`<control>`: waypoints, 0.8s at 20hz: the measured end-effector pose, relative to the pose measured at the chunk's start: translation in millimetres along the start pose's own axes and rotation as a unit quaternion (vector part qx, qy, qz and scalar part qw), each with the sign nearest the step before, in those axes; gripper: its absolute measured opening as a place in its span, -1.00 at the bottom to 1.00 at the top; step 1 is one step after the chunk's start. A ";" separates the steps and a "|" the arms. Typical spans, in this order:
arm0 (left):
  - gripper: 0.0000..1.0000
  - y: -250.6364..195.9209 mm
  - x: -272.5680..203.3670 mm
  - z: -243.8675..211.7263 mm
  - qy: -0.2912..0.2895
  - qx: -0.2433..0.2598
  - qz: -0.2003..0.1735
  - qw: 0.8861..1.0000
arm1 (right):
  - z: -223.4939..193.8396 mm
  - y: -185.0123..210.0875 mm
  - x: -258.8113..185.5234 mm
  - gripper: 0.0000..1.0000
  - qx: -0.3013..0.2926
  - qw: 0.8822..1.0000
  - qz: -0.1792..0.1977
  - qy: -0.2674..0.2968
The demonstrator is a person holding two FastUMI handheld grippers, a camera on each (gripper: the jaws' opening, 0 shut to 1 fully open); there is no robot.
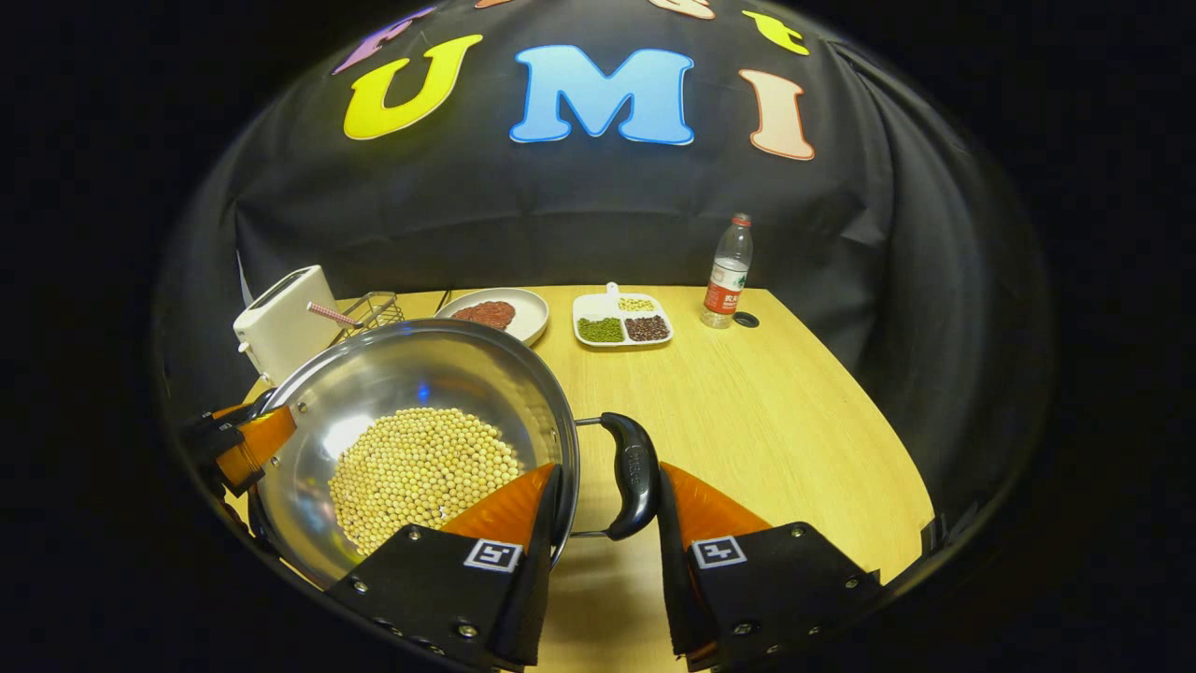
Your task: First push the handle of the pot to place it horizontally, then grasp the pot with both hands and set it on the induction cooktop.
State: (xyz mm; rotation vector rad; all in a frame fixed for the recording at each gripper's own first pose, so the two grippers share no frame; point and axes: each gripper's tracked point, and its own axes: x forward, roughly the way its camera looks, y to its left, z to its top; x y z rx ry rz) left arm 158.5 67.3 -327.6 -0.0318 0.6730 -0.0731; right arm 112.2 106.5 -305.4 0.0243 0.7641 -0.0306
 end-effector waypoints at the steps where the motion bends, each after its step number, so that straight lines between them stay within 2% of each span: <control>1: 0.24 9.9 0.1 0.4 0.000 0.000 0.000 1.000 | -0.8 9.0 -0.1 0.03 0.000 1.000 0.001 0.001; 2: 0.31 19.7 2.1 0.0 0.000 0.000 0.001 1.000 | -5.2 19.5 1.3 0.03 0.000 1.000 0.001 0.000; 4: 0.24 37.6 4.5 0.7 0.001 -0.001 0.002 1.000 | -0.4 29.9 1.4 0.03 -0.001 1.000 0.003 0.001; 5: 0.31 46.9 5.6 0.8 0.001 -0.001 0.003 1.000 | 0.3 41.7 0.2 0.03 -0.003 1.000 0.004 0.002; 6: 0.24 56.1 6.3 -0.8 0.002 -0.001 0.004 1.000 | 1.0 49.2 -0.2 0.03 -0.005 1.000 0.005 0.001; 7: 0.32 62.9 8.6 -2.5 0.005 -0.001 0.004 1.000 | 1.2 56.6 0.9 0.03 -0.008 1.000 0.005 0.003; 8: 0.24 70.8 11.2 -4.0 0.008 -0.001 0.006 1.000 | 0.1 64.5 2.4 0.03 -0.011 1.000 0.006 0.004; 9: 0.24 78.0 13.1 -4.6 0.009 -0.002 0.007 1.000 | 0.1 71.1 4.2 0.03 -0.012 1.000 0.008 0.006; 10: 0.31 85.6 15.7 -4.8 0.009 -0.003 0.009 1.000 | 0.3 77.3 5.2 0.03 -0.012 1.000 0.010 0.007; 16: 0.31 120.9 22.2 -12.0 0.016 -0.013 0.022 1.000 | 0.8 110.0 14.8 0.03 -0.022 0.999 0.021 0.011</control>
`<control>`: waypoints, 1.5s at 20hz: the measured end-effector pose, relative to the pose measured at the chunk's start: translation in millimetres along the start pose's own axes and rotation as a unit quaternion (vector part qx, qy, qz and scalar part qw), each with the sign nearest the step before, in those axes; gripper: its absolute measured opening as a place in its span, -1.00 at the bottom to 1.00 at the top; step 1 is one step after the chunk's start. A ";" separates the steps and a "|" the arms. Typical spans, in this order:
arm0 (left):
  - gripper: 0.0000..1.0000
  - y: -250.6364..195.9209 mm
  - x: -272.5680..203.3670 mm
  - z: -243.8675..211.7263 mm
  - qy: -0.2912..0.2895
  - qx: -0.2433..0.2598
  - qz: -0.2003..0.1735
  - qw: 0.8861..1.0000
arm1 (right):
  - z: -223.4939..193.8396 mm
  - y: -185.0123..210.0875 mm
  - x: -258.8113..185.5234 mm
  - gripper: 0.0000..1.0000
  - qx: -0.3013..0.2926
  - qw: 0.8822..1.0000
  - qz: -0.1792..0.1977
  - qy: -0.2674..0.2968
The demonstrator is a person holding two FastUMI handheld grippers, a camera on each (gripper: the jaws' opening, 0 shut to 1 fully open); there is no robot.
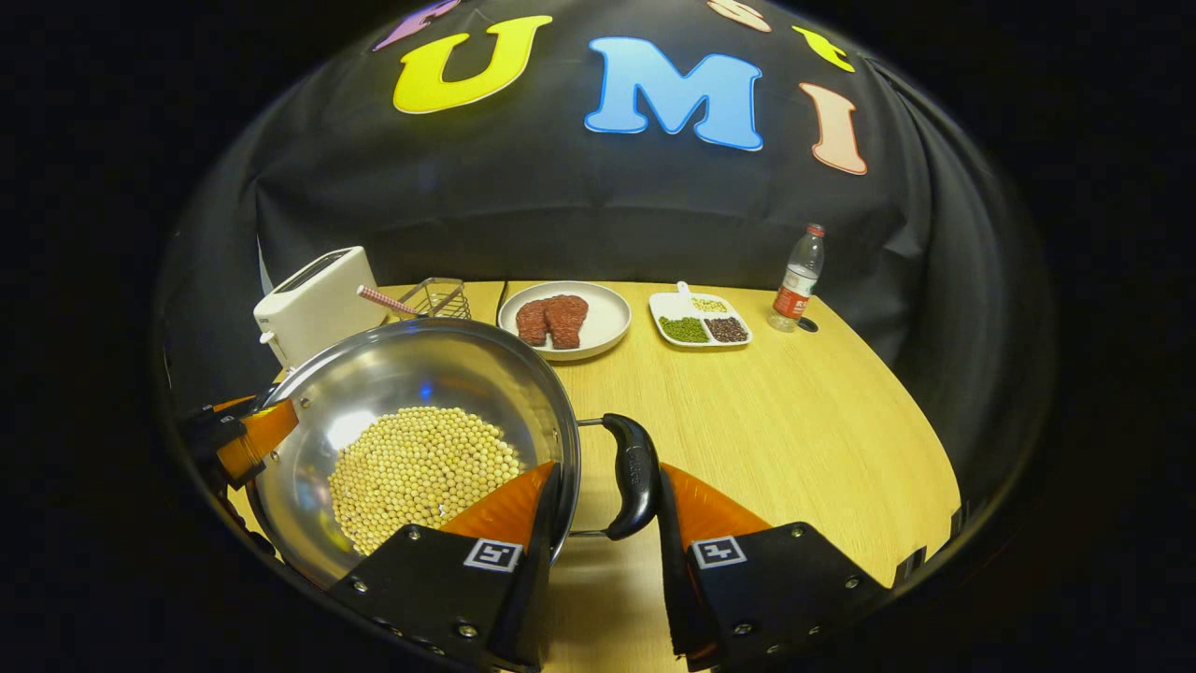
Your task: First push the handle of the pot to place it horizontally, then grasp the pot with both hands and set it on the induction cooktop.
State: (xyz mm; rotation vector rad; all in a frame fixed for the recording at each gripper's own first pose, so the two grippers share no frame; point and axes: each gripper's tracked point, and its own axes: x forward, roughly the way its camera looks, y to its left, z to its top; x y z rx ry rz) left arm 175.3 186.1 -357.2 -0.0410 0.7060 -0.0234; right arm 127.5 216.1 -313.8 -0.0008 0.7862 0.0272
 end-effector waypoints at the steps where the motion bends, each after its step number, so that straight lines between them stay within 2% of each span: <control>1: 0.31 4.6 1.9 -2.6 0.002 -0.001 0.002 1.000 | -1.6 3.2 1.0 0.03 -0.002 1.000 0.002 0.003; 3: 0.32 11.1 2.8 -7.7 0.005 -0.003 0.006 1.000 | -4.3 9.1 3.3 0.03 -0.003 1.000 0.006 0.007; 4: 0.24 13.4 4.1 -7.1 0.000 -0.003 0.007 1.000 | -3.1 11.3 2.6 0.04 -0.003 1.000 0.008 0.004; 5: 0.32 15.4 2.8 -7.1 0.000 -0.002 0.009 1.000 | -1.6 12.5 6.3 0.03 -0.003 1.000 0.010 0.003; 6: 0.24 16.4 3.5 -6.2 -0.001 -0.003 0.010 1.000 | -2.2 13.1 7.6 0.03 -0.002 1.000 0.012 0.002; 7: 0.41 16.6 4.7 -6.1 -0.002 -0.003 0.011 1.000 | -2.1 13.5 9.3 0.03 -0.001 1.000 0.014 0.002; 10: 0.25 18.1 5.4 -5.6 -0.007 0.000 0.013 1.000 | -2.5 13.7 12.9 0.03 0.007 1.000 0.020 0.002; 12: 0.25 17.4 4.5 -5.1 -0.012 0.007 0.015 1.000 | -5.8 13.3 14.9 0.07 0.014 1.000 0.027 0.006; 13: 0.35 17.9 5.0 -5.4 -0.013 0.007 0.017 1.000 | -2.6 13.3 16.0 0.08 0.010 0.999 0.030 -0.002; 15: 0.43 20.5 2.0 -4.7 -0.017 0.010 0.028 0.999 | 6.0 13.0 10.9 0.24 -0.013 0.999 0.038 -0.027; 16: 0.58 23.1 -1.2 1.6 -0.029 0.015 0.036 0.999 | 14.5 13.9 5.5 0.36 -0.023 0.998 0.040 -0.045; 18: 0.89 22.8 -9.7 14.4 -0.052 0.027 0.041 0.997 | 31.2 8.8 -5.0 1.00 -0.032 0.996 0.036 -0.082; 21: 1.00 13.8 -35.7 41.0 -0.103 0.036 0.044 0.993 | 54.7 -4.4 -25.5 0.95 -0.042 0.990 0.028 -0.129; 22: 0.99 7.4 -45.5 50.2 -0.123 0.039 0.041 0.991 | 62.2 -10.6 -33.2 0.96 -0.044 0.989 0.025 -0.141; 23: 0.86 0.0 -55.8 56.3 -0.139 0.043 0.038 0.989 | 69.3 -17.2 -41.7 0.96 -0.044 0.987 0.021 -0.154; 25: 0.98 -16.0 -74.5 71.7 -0.166 0.057 0.034 0.984 | 80.9 -29.8 -60.2 0.96 -0.039 0.983 0.018 -0.180; 26: 0.98 -25.6 -85.3 78.7 -0.178 0.059 0.033 0.982 | 85.8 -37.2 -70.3 0.96 -0.037 0.981 0.016 -0.191; 30: 1.00 -69.5 -135.6 98.5 -0.216 0.040 0.024 0.975 | 94.5 -69.4 -118.1 0.95 -0.028 0.973 0.019 -0.229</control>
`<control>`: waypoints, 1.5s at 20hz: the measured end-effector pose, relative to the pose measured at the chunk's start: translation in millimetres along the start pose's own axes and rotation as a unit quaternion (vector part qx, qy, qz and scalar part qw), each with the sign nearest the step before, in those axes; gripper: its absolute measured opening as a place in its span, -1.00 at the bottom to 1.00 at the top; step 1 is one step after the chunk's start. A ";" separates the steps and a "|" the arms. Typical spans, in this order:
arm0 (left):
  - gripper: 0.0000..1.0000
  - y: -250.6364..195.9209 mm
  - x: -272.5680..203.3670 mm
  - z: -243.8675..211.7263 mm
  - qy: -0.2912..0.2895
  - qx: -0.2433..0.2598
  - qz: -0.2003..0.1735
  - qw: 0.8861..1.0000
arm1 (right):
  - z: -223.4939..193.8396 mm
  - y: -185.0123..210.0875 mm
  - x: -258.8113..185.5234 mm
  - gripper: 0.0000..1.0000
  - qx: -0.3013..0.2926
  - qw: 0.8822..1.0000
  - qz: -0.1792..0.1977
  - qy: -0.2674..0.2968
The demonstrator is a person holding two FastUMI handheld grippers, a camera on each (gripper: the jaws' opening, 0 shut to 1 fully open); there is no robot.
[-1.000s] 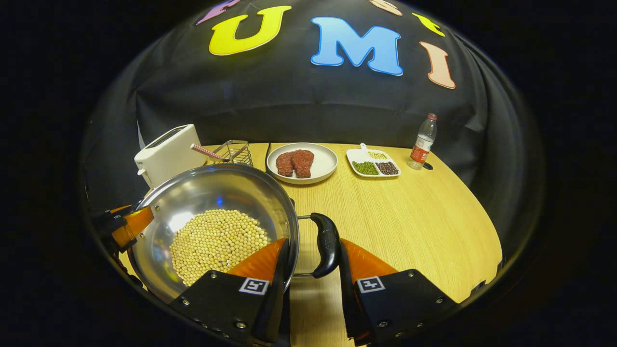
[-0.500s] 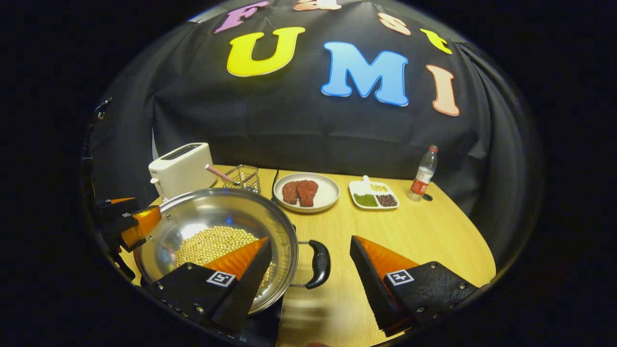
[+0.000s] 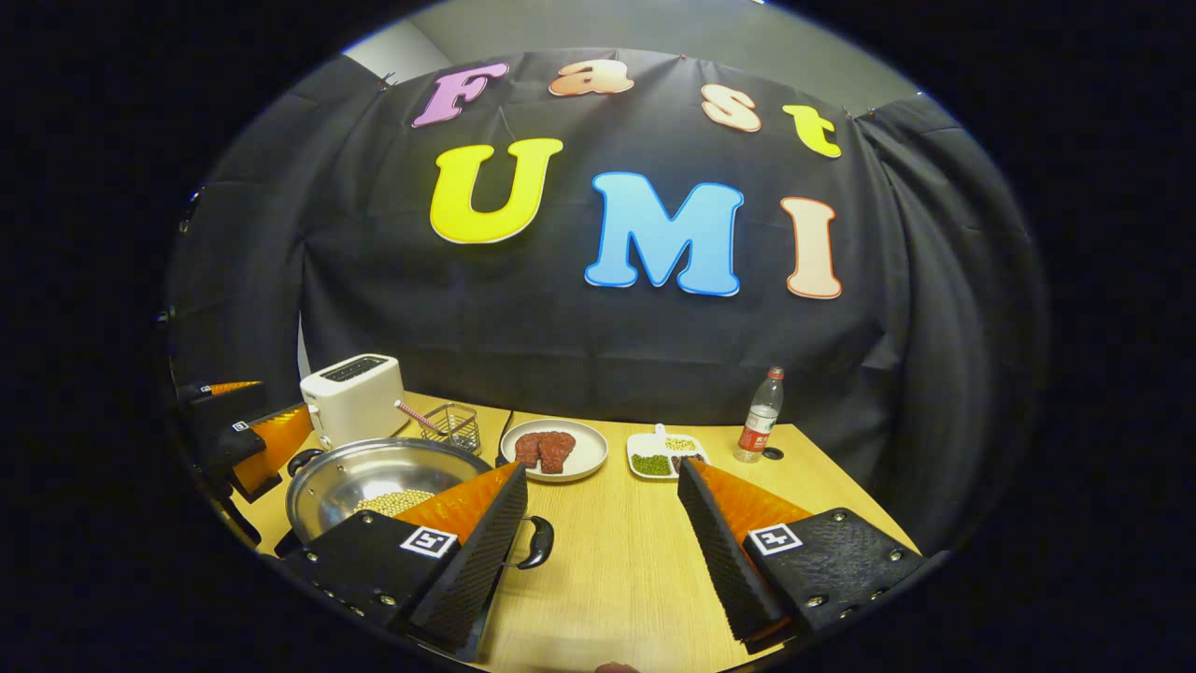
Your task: First push the handle of the pot to place it horizontally, then grasp the pot with both hands and set it on the induction cooktop.
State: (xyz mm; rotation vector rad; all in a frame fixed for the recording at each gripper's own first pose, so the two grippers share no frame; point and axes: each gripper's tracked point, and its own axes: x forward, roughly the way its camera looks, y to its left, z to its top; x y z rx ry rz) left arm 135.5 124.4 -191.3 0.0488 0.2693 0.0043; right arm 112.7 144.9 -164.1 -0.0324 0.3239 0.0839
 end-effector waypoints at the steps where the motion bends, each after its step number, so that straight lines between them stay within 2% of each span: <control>1: 1.00 -10.0 -12.5 8.4 -0.009 -0.005 0.001 1.000 | 3.3 -9.1 -10.9 0.95 0.002 1.000 -0.001 -0.008; 8: 1.00 -74.2 -114.6 70.6 -0.068 -0.004 -0.010 0.998 | 9.2 -69.0 -93.9 0.95 0.012 0.999 0.002 -0.030; 11: 1.00 -92.4 -163.1 83.2 -0.084 0.004 -0.016 0.996 | 11.4 -91.9 -135.3 0.96 0.022 0.999 0.002 -0.039; 15: 1.00 -101.6 -204.3 90.3 -0.088 0.000 -0.013 0.996 | 14.6 -121.7 -176.7 0.95 0.010 0.999 -0.010 -0.049; 18: 0.96 -96.0 -225.5 93.1 -0.090 0.002 -0.008 0.996 | 24.1 -125.3 -196.0 0.94 0.022 0.998 -0.013 -0.060; 20: 1.00 -91.6 -236.2 95.9 -0.092 0.008 -0.010 0.996 | 30.0 -121.6 -202.2 0.94 0.031 0.997 -0.011 -0.071; 22: 0.89 -84.4 -244.3 100.7 -0.097 0.011 -0.013 0.995 | 36.0 -115.2 -208.9 0.94 0.040 0.996 -0.012 -0.077; 24: 0.96 -76.5 -252.0 110.0 -0.110 0.014 -0.013 0.994 | 44.7 -106.3 -215.7 0.94 0.043 0.995 -0.008 -0.089; 27: 0.83 -69.1 -256.6 115.5 -0.119 0.009 -0.017 0.993 | 45.5 -95.3 -223.3 0.94 0.042 0.995 -0.007 -0.092; 28: 1.00 -66.4 -258.5 117.6 -0.121 0.006 -0.017 0.992 | 46.2 -92.6 -225.3 0.94 0.044 0.995 -0.006 -0.092; 30: 0.94 -63.2 -260.3 116.6 -0.123 0.003 -0.018 0.992 | 48.7 -88.9 -228.2 0.94 0.047 0.994 -0.006 -0.094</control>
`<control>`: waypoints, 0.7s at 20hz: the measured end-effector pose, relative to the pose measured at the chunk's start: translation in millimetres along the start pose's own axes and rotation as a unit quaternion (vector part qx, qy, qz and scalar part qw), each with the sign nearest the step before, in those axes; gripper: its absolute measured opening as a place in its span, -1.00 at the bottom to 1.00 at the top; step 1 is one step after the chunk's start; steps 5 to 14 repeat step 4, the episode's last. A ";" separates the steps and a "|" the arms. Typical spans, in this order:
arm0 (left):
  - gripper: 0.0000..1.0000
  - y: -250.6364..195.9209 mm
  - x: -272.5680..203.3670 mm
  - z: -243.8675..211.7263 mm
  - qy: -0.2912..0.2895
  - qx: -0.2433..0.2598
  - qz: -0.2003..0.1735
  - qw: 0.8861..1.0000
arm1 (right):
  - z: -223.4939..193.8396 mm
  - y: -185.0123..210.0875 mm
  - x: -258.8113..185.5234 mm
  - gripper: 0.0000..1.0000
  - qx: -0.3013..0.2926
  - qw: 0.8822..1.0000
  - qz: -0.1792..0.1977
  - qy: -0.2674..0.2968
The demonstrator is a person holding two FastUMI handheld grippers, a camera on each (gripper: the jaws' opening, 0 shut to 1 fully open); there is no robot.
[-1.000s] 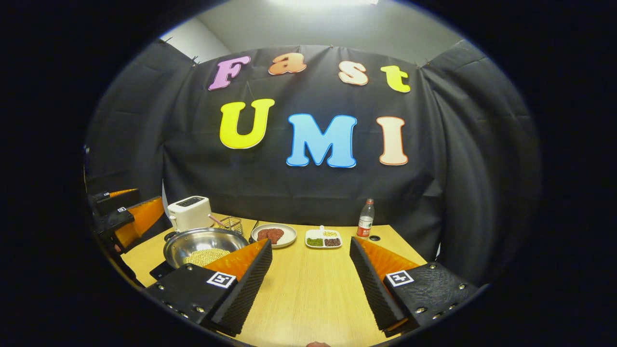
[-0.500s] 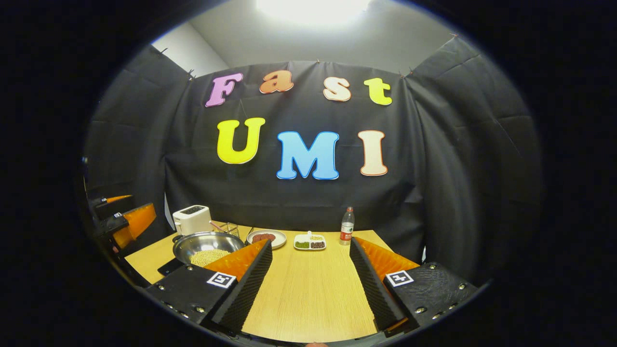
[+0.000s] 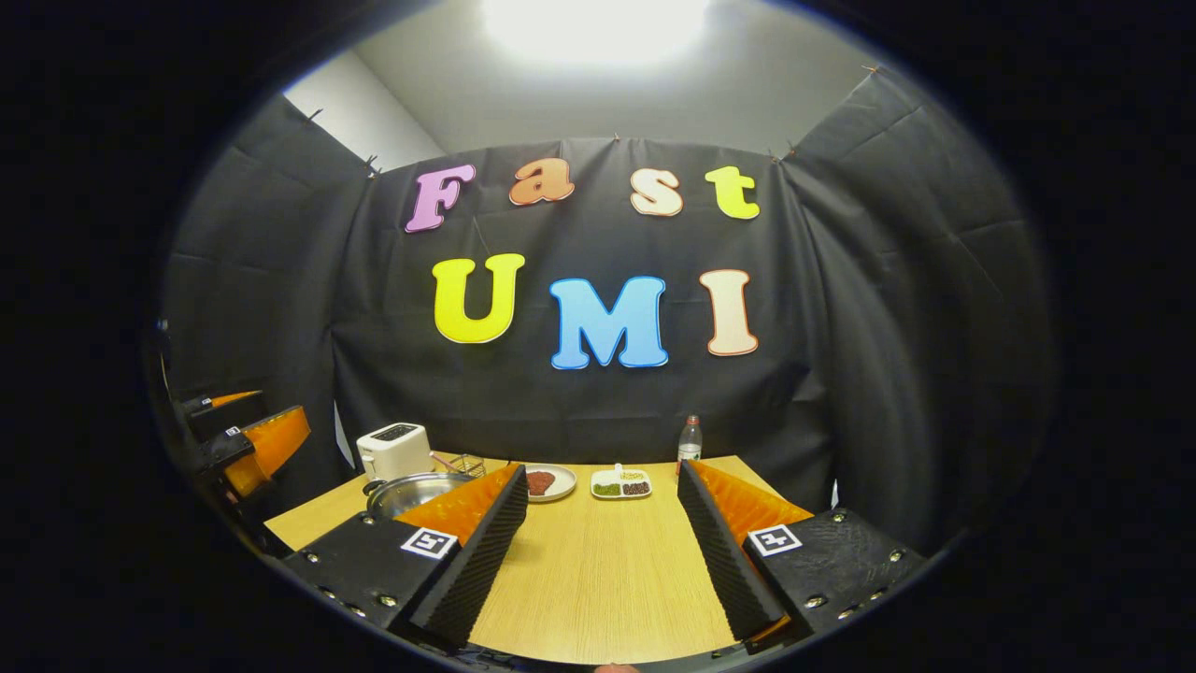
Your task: First push the handle of the pot to place it horizontally, then grasp the pot with both hands and set it on the induction cooktop.
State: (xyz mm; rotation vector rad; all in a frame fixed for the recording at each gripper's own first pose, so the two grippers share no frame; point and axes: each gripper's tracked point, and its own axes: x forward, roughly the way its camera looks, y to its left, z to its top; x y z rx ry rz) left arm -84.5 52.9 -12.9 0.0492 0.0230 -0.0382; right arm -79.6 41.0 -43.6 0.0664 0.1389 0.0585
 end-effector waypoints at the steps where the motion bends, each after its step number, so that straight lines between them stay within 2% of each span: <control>1: 0.92 0.6 0.1 -0.5 -0.001 -0.001 0.000 1.000 | 2.6 -0.3 -0.3 0.94 -0.001 1.000 -0.002 -0.004; 4: 0.83 0.0 -0.3 0.0 -0.002 0.001 -0.004 1.000 | 5.7 -0.3 -0.9 0.94 -0.005 1.000 -0.007 -0.009; 14: 0.83 0.0 -0.3 0.0 -0.002 0.001 -0.004 1.000 | 5.7 -0.3 -0.9 0.94 -0.005 1.000 -0.007 -0.009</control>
